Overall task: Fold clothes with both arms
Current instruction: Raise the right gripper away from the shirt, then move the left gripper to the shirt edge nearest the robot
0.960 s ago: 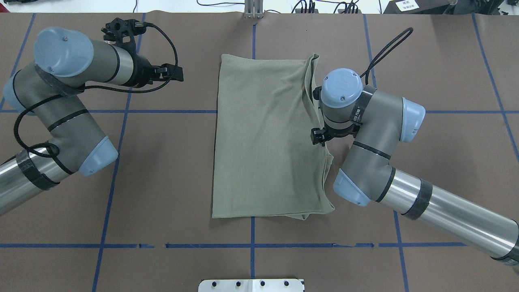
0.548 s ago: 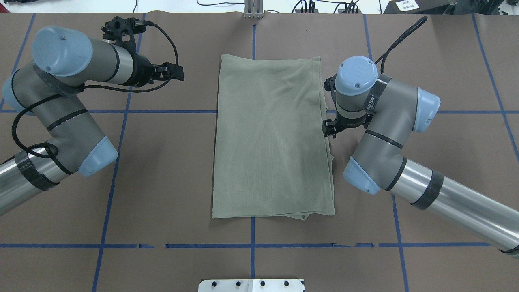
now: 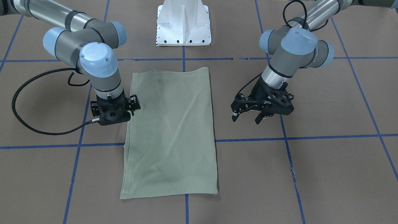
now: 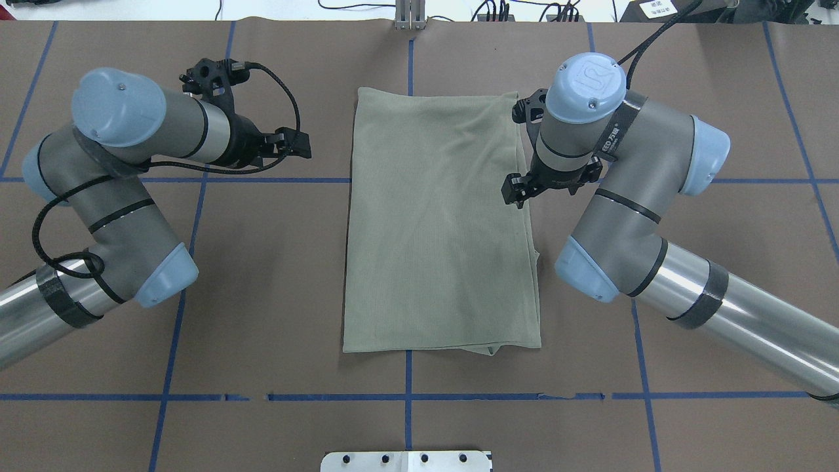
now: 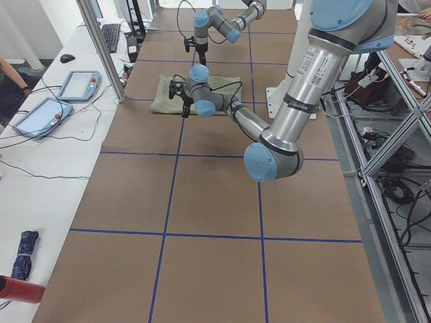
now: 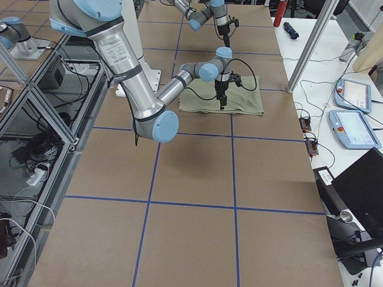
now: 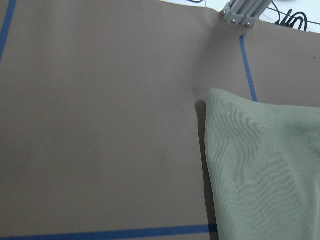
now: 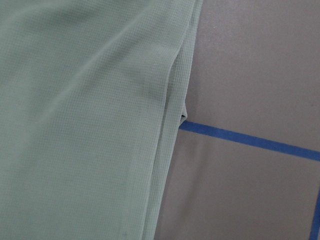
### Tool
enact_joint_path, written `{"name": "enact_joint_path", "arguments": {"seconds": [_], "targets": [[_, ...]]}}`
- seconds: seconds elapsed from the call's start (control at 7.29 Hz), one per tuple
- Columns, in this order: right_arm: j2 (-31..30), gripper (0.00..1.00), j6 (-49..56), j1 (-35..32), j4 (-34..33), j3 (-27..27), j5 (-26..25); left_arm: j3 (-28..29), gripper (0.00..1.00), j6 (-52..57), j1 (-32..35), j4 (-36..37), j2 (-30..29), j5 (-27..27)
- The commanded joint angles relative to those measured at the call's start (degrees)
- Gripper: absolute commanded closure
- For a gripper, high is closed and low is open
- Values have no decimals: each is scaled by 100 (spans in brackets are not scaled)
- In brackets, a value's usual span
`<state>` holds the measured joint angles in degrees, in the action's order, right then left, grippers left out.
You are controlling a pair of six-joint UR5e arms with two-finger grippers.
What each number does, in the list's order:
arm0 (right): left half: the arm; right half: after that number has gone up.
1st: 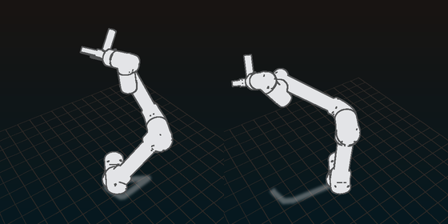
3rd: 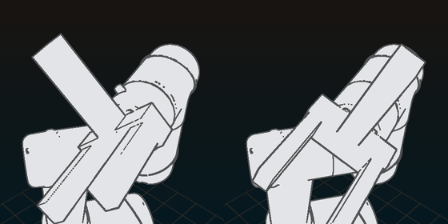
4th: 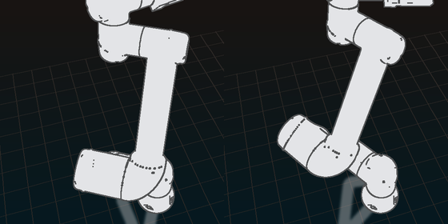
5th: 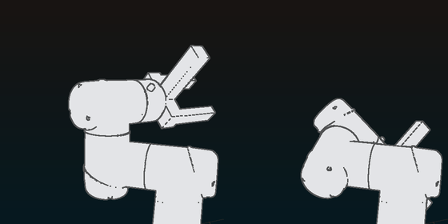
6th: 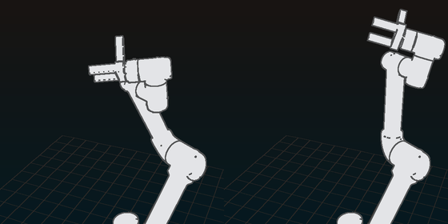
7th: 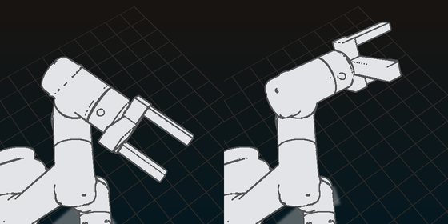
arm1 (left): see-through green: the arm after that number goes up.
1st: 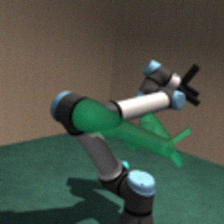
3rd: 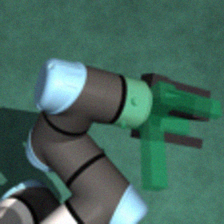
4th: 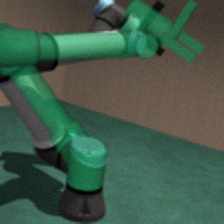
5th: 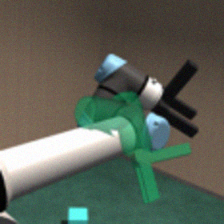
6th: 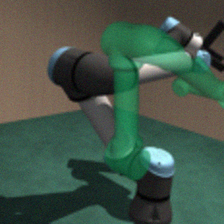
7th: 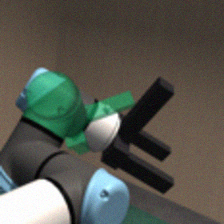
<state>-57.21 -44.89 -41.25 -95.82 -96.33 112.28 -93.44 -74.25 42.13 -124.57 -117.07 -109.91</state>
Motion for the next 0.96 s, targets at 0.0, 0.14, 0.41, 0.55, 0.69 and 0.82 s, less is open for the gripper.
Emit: {"name": "enact_joint_path", "arguments": {"seconds": [0.0, 0.14, 0.41, 0.55, 0.69, 0.82], "targets": [[-333, 0, -719, -6, 37, -718, 180, -601, 0, -1542, -798, 46, 297, -180], [-508, 0, -931, 12, 29, -1052, 241, -892, 0, -2184, -1177, 73, 429, -153], [-729, 0, -1232, 38, 37, -1537, 425, -957, 1, -2891, -2300, 615, 291, 703], [-764, 0, -1250, 47, 37, -1582, 435, -939, 1, -3006, -2497, 844, 203, 804], [-756, 0, -1311, 73, 37, -1582, 435, -922, 2, -3008, -2499, 934, 150, 814], [-756, 0, -1320, 82, 46, -1582, 435, -869, 4, -3008, -2507, 995, 141, 814]]}}
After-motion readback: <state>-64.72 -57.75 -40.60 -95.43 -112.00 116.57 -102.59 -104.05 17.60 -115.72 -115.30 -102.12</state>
